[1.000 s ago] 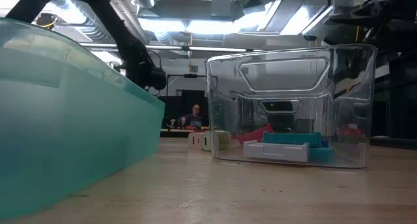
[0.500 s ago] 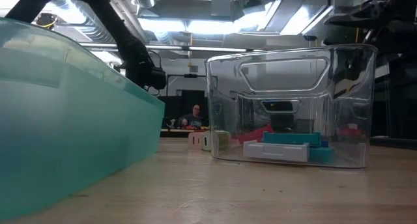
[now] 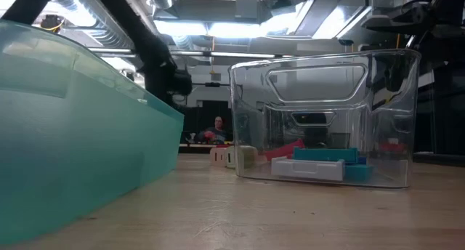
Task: Pick & Place Office items
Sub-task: Put the blue charger adapter into the green bin
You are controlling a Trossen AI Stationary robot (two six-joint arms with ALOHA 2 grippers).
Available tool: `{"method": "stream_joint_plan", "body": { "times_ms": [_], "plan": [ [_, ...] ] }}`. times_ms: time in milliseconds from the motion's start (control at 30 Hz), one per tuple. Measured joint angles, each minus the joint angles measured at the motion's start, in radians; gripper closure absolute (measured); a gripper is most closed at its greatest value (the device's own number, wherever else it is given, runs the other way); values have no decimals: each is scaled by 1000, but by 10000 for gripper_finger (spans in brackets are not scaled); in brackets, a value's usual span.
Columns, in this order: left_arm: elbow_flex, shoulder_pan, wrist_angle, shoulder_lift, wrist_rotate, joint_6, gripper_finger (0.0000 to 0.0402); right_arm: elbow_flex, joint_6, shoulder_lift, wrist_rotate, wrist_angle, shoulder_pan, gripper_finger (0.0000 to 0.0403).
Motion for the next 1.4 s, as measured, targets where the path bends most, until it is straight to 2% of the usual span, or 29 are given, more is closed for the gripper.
{"method": "stream_joint_plan", "body": {
  "times_ms": [200,367,500,633,933,1167,1400],
  "plan": [
    [0,-101,88,-153,85,47,287,0,-1,0,0,0,0,202],
    [0,-246,173,-323,166,92,287,0,-30,0,-1,0,0,202],
    [1,-415,179,-438,173,138,287,0,-49,0,-1,0,0,202],
    [-8,-575,157,-493,125,123,287,0,-53,0,-1,-1,0,202],
    [-10,-877,-56,-462,91,158,287,0,-42,0,-4,-16,0,202],
    [-10,-1029,-28,-399,140,140,287,0,-25,0,-35,-29,0,202],
    [-10,-1140,27,-266,151,91,287,0,-7,0,-57,-43,0,202]
  ]
}}
